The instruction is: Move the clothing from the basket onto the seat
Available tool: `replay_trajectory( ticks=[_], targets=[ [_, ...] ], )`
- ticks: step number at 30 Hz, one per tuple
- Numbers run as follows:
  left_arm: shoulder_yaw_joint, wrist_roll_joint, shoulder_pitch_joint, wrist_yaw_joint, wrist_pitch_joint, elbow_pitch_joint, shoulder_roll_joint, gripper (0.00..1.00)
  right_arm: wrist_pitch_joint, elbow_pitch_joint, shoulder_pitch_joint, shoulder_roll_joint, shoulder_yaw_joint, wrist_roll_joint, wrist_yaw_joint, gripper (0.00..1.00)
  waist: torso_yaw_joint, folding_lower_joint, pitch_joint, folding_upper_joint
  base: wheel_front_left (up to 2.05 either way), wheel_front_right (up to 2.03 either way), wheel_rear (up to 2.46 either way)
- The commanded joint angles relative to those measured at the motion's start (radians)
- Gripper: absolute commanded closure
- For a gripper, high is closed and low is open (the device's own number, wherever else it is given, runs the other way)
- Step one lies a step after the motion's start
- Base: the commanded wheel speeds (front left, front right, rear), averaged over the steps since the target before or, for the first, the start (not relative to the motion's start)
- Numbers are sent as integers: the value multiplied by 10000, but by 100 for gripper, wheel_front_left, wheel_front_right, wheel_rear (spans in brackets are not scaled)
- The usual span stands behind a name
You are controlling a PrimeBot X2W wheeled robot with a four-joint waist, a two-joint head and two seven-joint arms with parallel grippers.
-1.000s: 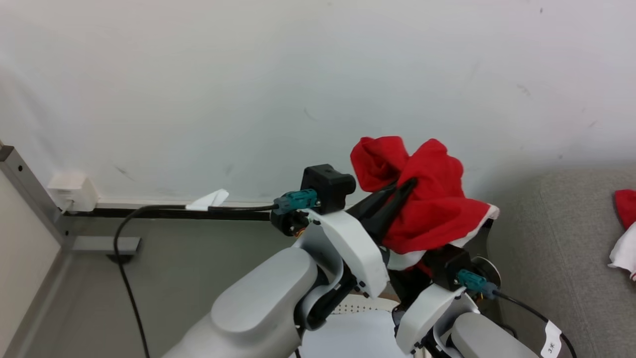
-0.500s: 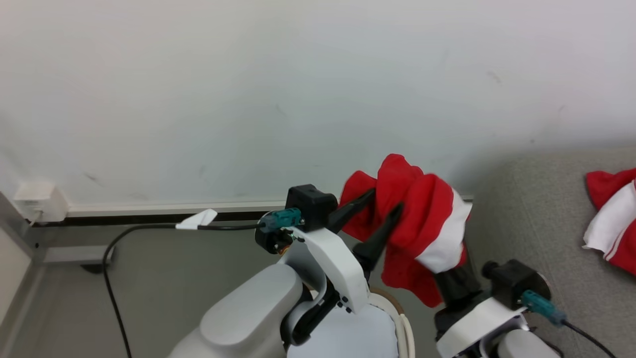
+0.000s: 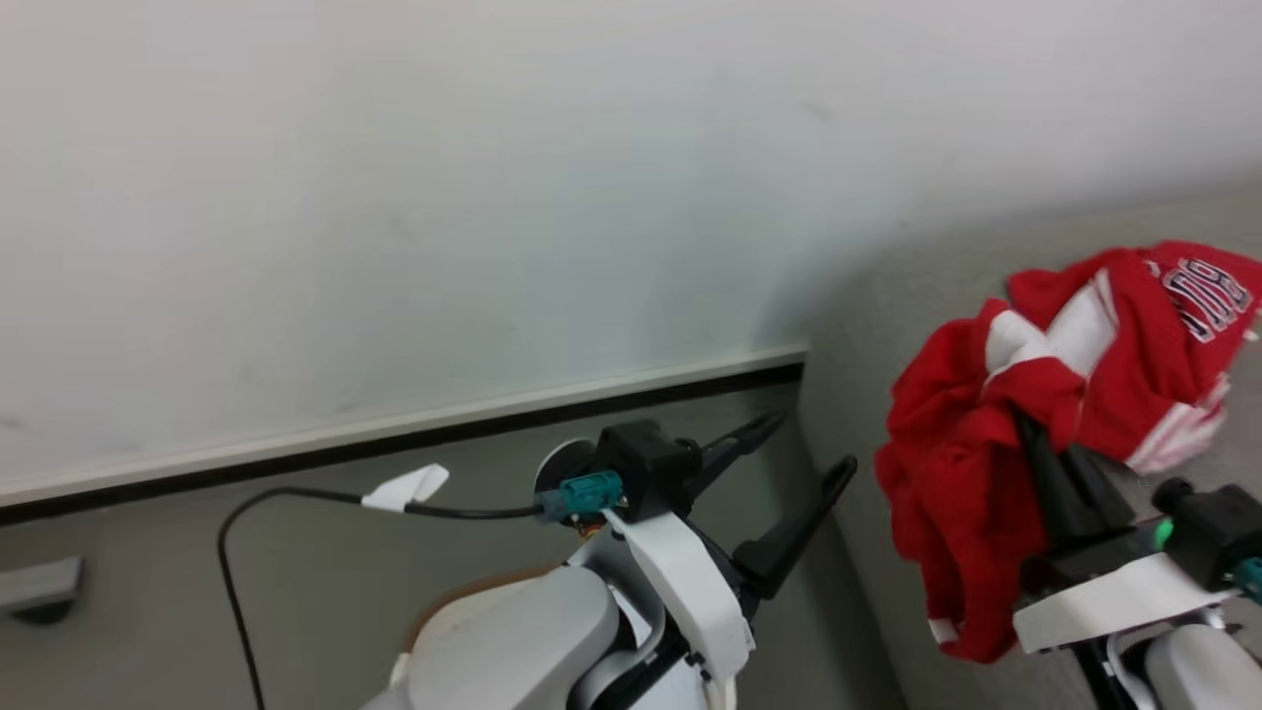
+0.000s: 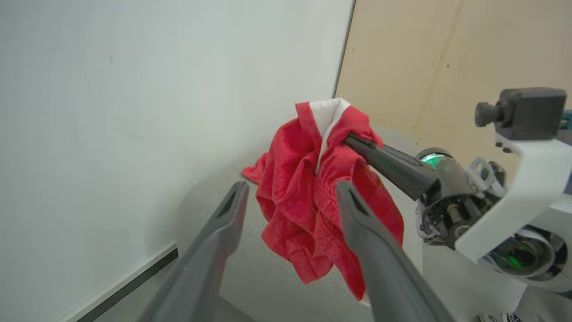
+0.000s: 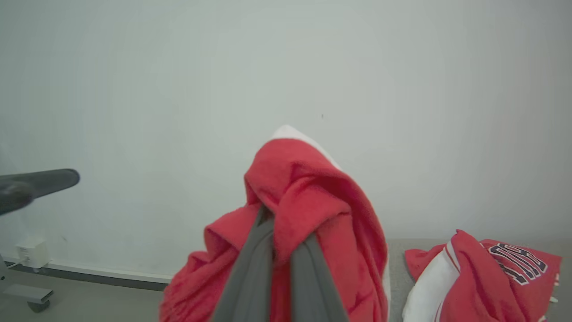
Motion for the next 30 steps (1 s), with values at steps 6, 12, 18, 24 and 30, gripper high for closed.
replay_trajectory(
  ticks=[6,12,18,24,30],
  targets=[
    [-225,536,-13,-182,-407,-259,105,0,8,-871,635,-321,-1205,-492,-22,100,-1896,0,399,-1,0,0,0],
    [-287,884,-49,-139,-556,-117,75,0,43,-1579,1232,-259,-1957,-739,-22,100,-2801,0,570,-1,0,0,0],
    [-329,1176,-53,-159,-637,148,-18,0,205,-2090,1487,-145,-2323,-807,-22,100,-3191,0,698,-1,0,0,0],
    [-333,1347,-260,-193,-671,269,-27,0,324,-2376,1297,-141,-2556,-871,-22,100,-3104,0,1125,-1,0,0,0],
    [-412,1401,-549,-221,-498,198,142,0,402,-2310,515,-435,-2841,-637,-22,100,-2771,0,1891,-1,0,0,0]
  ],
)
